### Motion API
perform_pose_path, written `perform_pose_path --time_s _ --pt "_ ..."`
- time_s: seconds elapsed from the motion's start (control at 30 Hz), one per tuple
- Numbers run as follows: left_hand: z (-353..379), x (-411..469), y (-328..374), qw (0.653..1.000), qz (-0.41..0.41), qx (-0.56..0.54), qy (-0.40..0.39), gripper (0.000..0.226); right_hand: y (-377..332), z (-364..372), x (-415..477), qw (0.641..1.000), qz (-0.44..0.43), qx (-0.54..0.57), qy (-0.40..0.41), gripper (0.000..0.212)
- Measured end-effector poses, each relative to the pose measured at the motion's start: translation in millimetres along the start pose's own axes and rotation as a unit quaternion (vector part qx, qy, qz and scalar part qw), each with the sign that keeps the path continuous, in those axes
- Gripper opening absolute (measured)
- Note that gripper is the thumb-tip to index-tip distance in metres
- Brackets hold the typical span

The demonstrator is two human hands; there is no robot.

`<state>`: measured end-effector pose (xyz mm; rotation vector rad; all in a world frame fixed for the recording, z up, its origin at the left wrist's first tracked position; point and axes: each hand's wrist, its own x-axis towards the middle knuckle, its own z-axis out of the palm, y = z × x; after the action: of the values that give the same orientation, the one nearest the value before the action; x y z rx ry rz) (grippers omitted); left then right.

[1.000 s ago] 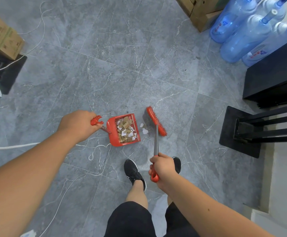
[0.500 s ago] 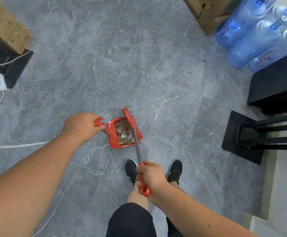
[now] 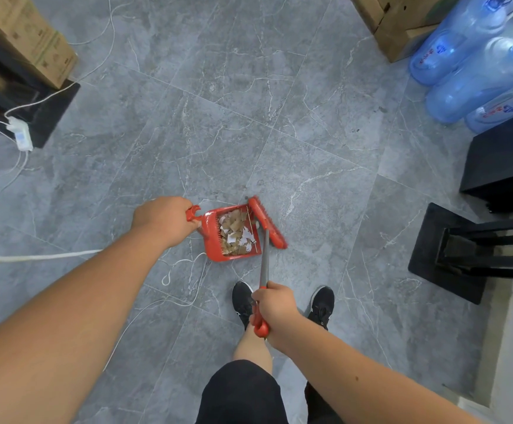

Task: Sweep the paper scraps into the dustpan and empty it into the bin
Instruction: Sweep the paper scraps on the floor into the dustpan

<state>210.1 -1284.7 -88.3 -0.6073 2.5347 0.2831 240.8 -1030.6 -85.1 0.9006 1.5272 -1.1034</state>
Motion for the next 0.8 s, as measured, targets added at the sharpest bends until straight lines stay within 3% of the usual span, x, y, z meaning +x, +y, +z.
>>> perform_pose_path --time_s 0.37,0.5,0.67,0.8 --pt "-4 -6 -5 0.999 -0.029 0.032 -0.004 0.028 5 -25 -38 0.997 0.0 0.053 -0.047 0.014" --pt "-6 -23 -19 0.999 -0.03 0.018 -0.004 0.024 7 -25 -37 0.998 -0.032 0.05 -0.03 0.009" --pt "-8 -37 -33 0.999 -0.032 0.028 0.013 0.023 5 -28 -21 0.999 -0.044 0.019 0.021 0.033" --pt "2 -38 -47 0.999 -0.045 0.004 0.006 0.022 -6 -26 -6 0.998 -0.035 -0.009 0.042 0.025"
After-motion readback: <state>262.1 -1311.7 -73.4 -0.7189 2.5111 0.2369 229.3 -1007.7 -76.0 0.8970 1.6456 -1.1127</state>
